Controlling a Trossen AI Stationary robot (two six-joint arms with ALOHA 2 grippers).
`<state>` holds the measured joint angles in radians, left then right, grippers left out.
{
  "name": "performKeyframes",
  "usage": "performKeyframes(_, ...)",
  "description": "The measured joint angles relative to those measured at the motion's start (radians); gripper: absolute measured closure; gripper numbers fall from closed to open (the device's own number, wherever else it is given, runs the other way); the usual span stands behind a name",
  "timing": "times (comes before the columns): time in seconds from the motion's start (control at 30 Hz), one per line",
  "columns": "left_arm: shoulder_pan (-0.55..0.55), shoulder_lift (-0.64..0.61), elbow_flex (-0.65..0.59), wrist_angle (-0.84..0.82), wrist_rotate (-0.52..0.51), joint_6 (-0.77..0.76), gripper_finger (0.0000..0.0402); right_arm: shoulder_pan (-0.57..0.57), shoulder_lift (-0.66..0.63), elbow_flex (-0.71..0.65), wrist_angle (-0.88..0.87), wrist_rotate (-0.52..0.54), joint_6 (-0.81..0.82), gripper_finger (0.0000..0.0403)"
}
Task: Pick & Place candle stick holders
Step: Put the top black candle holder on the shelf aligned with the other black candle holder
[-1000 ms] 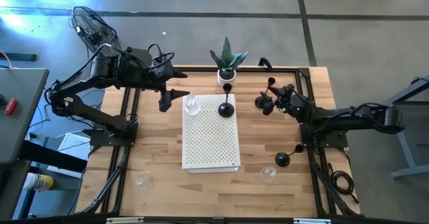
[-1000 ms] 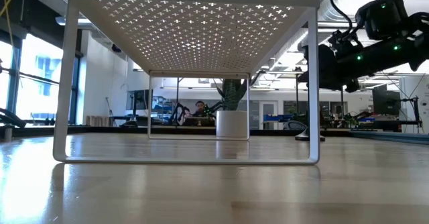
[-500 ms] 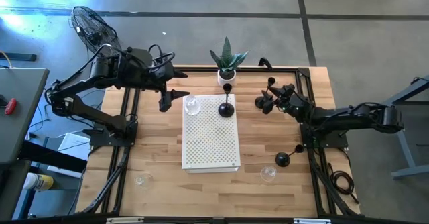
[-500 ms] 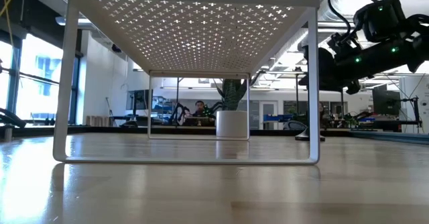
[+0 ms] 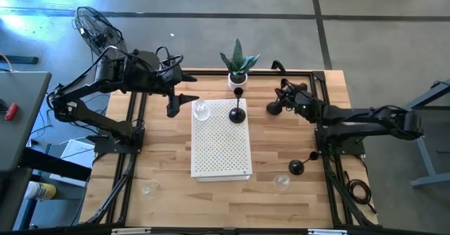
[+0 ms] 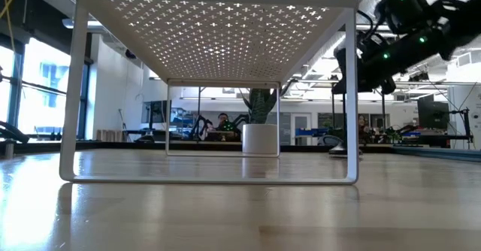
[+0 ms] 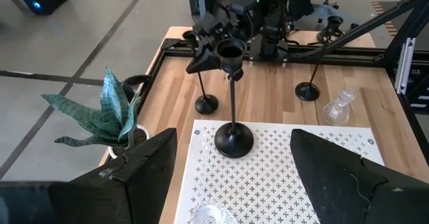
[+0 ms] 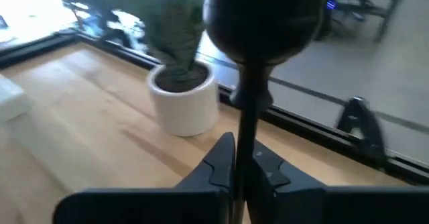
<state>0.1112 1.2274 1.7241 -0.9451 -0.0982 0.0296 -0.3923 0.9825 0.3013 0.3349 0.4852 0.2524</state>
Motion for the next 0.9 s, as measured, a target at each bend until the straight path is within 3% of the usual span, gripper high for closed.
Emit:
performKeyframes(0.1,0.0,0.0,0.0,-0.001,0.0,0.0,0.0115,0.002,0.0,0.07,-0.108,0.04,-0.008,0.0392)
performKeyframes(0.3,0.0,0.0,0.0,-0.036,0.0,0.0,0.0115,0.01,-0.001,0.223,-0.205,-0.006,-0.063,0.0395)
performKeyframes(0.5,0.0,0.0,0.0,-0.044,0.0,0.0,0.0115,0.103,-0.002,0.466,-0.407,0.016,-0.178,0.0397)
performKeyframes(0.6,0.0,0.0,0.0,-0.046,0.0,0.0,0.0115,0.179,-0.002,0.6,-0.527,0.078,-0.231,0.0399)
performKeyframes(0.73,0.0,0.0,0.0,-0.046,0.001,0.0,0.0115,0.313,-0.003,0.771,-0.665,0.236,-0.269,0.0399)
performKeyframes(0.9,0.0,0.0,0.0,-0.046,0.002,-0.001,0.0115,0.5,-0.003,0.907,-0.758,0.396,-0.298,0.04)
